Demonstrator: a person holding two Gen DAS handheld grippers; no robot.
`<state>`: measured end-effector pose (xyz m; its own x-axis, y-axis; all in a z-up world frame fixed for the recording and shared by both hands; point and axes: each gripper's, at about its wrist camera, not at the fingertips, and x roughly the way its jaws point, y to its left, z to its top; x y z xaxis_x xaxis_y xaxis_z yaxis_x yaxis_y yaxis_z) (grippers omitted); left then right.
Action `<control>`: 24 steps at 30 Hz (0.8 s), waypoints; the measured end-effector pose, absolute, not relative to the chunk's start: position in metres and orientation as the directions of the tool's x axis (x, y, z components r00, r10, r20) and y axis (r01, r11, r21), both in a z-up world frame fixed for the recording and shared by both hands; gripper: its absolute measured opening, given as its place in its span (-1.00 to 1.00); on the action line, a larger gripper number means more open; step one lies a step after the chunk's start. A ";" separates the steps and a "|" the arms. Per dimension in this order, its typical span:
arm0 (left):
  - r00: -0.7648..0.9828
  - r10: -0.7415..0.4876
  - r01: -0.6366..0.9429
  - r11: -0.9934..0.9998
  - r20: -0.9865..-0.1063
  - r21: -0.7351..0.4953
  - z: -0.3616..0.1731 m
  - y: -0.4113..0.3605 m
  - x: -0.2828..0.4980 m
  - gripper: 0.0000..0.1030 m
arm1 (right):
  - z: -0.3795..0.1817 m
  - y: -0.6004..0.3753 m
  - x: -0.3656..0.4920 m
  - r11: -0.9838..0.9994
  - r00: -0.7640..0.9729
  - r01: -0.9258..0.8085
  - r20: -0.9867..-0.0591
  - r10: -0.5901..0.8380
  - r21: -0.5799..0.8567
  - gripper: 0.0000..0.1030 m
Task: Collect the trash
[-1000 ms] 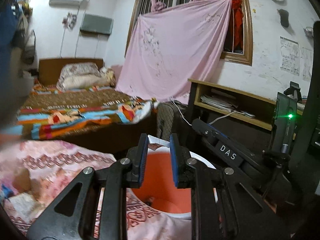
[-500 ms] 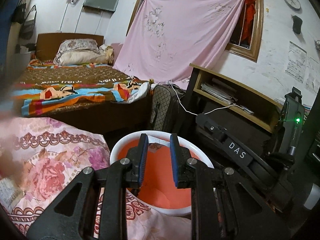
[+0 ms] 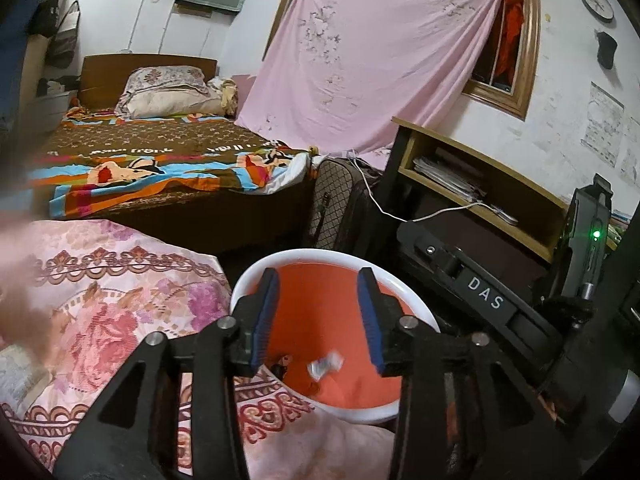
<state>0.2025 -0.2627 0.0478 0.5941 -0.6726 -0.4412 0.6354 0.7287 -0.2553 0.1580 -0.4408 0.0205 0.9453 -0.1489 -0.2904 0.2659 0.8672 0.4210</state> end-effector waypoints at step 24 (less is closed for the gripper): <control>0.917 -0.311 0.274 0.946 -0.250 -0.170 0.070 -0.149 0.186 0.78 | 0.044 -0.382 0.148 0.943 0.986 0.161 -0.079 -0.143 0.291 1.00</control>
